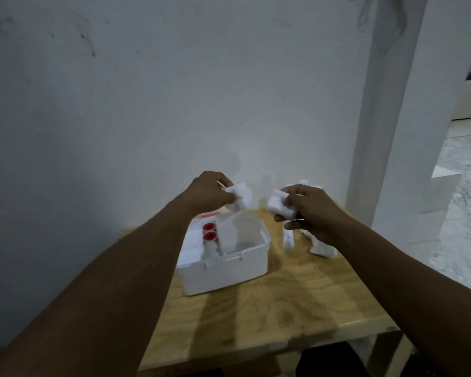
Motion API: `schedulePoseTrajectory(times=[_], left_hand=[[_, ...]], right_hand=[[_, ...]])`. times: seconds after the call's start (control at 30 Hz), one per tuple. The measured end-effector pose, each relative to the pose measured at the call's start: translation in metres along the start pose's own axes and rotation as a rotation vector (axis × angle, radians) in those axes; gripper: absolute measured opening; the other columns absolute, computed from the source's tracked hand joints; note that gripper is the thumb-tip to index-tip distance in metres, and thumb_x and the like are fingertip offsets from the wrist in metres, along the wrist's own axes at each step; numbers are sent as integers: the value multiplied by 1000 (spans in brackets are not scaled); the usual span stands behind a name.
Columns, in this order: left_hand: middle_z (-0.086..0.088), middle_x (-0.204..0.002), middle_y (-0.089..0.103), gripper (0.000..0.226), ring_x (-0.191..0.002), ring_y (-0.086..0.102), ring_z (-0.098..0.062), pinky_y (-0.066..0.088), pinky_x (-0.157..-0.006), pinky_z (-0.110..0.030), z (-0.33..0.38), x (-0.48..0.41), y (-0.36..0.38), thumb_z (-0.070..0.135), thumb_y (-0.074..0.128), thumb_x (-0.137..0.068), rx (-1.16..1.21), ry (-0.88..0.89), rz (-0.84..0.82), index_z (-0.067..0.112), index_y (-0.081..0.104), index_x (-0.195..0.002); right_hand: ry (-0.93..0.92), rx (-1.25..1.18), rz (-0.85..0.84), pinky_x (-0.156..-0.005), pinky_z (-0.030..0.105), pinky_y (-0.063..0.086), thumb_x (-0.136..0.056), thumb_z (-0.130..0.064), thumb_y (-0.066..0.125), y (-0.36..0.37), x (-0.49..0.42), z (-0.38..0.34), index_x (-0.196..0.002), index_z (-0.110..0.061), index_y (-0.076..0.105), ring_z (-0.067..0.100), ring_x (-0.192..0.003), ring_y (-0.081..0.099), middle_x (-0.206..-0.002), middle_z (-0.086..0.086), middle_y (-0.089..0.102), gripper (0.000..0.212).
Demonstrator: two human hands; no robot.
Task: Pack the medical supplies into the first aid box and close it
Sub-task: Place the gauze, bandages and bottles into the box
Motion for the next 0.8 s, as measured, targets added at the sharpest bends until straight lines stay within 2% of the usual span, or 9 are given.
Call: schedulePoseTrajectory(times=[0.1, 0.2, 0.33, 0.43, 0.5, 0.6, 0.67, 0.73, 0.8], left_hand=[[-8, -91, 78, 20, -79, 74, -21, 52, -72, -32, -25, 19, -26, 15, 78, -79, 117, -85, -14, 14, 70, -97], [-6, -91, 78, 21, -71, 73, -16, 49, -68, -31, -43, 39, -46, 18, 78, -82, 177, -145, -29, 14, 71, -101], [-7, -90, 75, 10, -74, 68, -17, 54, -72, -34, -73, 53, -67, 13, 72, -84, 218, -208, -1, 13, 74, -94], [-13, -92, 71, 8, -83, 67, -25, 59, -84, -41, -92, 59, -73, 1, 67, -83, 341, -224, 26, 8, 71, -83], [-16, -93, 69, 12, -84, 67, -27, 61, -80, -42, -100, 61, -73, -5, 64, -84, 418, -224, 31, 7, 69, -82], [-17, -96, 68, 16, -86, 67, -28, 60, -72, -38, -106, 62, -68, -5, 66, -82, 465, -233, 28, 8, 68, -91], [-17, -101, 69, 22, -87, 67, -28, 60, -71, -36, -108, 61, -63, -3, 68, -81, 452, -243, 14, 10, 68, -100], [-16, -106, 70, 28, -87, 66, -26, 60, -70, -35, -109, 58, -58, -3, 70, -81, 426, -242, -3, 11, 68, -105], [-15, -105, 70, 28, -85, 65, -24, 59, -71, -35, -110, 55, -54, -2, 73, -81, 390, -236, 4, 12, 68, -104]], right_hand=[[-41, 103, -90, -60, 36, 58, -92, -4, 54, 41, -2, -4, -111, -6, 63, 32, -78, 75, -95, 21, 73, 22], [-104, 292, -131, -68, 38, 58, -90, -9, 61, 77, -2, -3, -105, -12, 68, 24, -78, 73, -94, 13, 72, 17], [-208, 444, -174, -64, 23, 49, -84, -8, 68, 116, 0, -1, -95, -15, 71, 16, -73, 62, -82, 5, 69, 13], [-245, 483, -191, -69, 31, 53, -78, -12, 75, 139, 1, 4, -91, -17, 67, 20, -76, 65, -88, 10, 72, 16], [-278, 542, -186, -71, 33, 53, -76, -16, 79, 151, 2, 8, -91, -17, 64, 19, -74, 63, -90, 10, 72, 21], [-338, 630, -195, -63, 21, 45, -75, -21, 81, 165, 4, 12, -90, -14, 63, 10, -72, 57, -89, 4, 68, 24], [-361, 674, -227, -63, 16, 39, -77, -23, 80, 170, 4, 15, -83, -17, 64, 4, -74, 56, -86, -4, 65, 18], [-370, 702, -269, -65, 13, 38, -79, -24, 78, 173, 4, 19, -79, -19, 67, 0, -74, 57, -81, -11, 64, 12], [-385, 737, -278, -69, 16, 41, -83, -22, 74, 174, 5, 23, -81, -18, 72, 2, -75, 59, -82, -10, 67, 5]])
Point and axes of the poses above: each hand's wrist, its own x-axis away from the middle knuckle, its own y-axis out of the palm, z = x × y, the point moved 6 cm from there along -x, towards the middle knuckle
